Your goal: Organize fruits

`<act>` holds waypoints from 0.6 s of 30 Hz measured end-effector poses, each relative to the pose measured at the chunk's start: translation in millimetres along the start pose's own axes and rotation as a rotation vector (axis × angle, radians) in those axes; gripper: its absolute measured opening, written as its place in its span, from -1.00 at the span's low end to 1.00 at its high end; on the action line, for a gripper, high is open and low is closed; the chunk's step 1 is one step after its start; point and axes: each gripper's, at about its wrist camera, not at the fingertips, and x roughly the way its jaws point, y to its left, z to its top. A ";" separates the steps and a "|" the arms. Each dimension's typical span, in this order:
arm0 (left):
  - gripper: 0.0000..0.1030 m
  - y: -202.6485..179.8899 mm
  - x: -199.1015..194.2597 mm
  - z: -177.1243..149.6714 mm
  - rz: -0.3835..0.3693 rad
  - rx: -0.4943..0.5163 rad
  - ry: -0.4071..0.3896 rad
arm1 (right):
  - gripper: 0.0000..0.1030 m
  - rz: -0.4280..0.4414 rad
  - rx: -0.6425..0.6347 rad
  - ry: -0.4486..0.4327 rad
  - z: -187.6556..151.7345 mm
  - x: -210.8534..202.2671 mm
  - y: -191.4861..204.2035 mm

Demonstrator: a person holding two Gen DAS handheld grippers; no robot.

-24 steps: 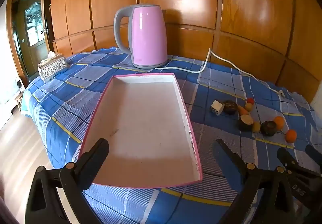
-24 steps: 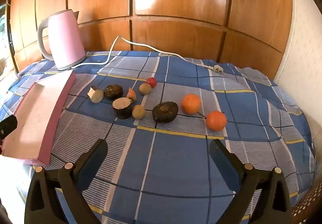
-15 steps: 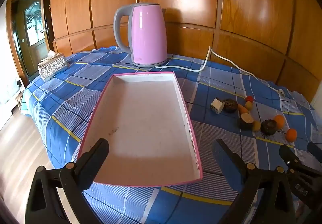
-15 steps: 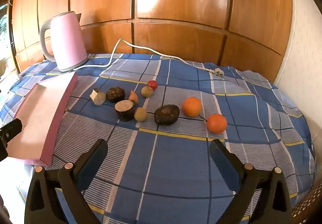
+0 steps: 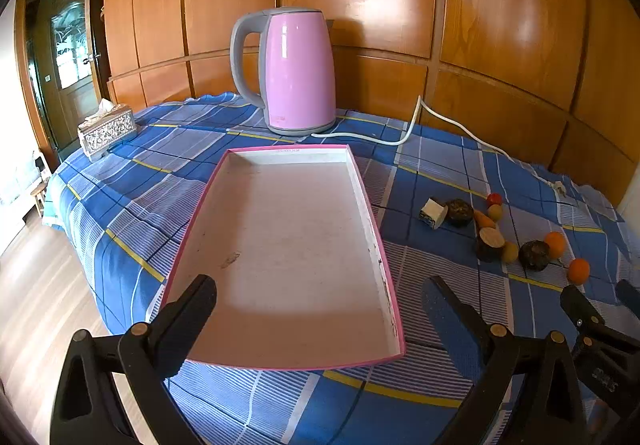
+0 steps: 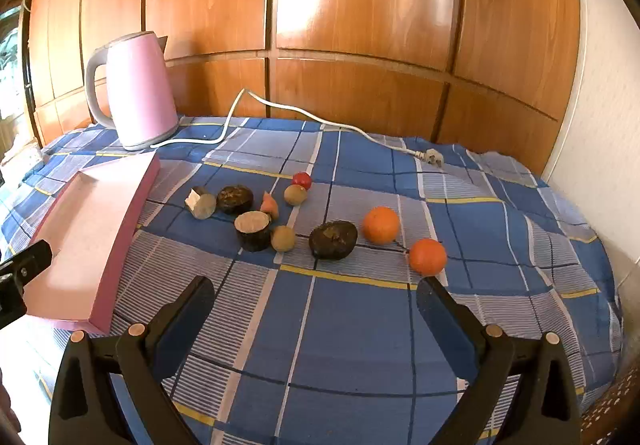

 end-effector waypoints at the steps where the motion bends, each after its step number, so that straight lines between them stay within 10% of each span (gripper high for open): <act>1: 0.99 -0.5 0.1 -0.1 0.003 0.001 -0.001 | 0.99 0.001 -0.002 -0.002 0.0 -1.1 0.4; 18: 0.99 -0.3 -2.8 0.7 0.000 -0.004 -0.002 | 0.99 0.003 0.016 -0.010 0.3 -2.4 -2.9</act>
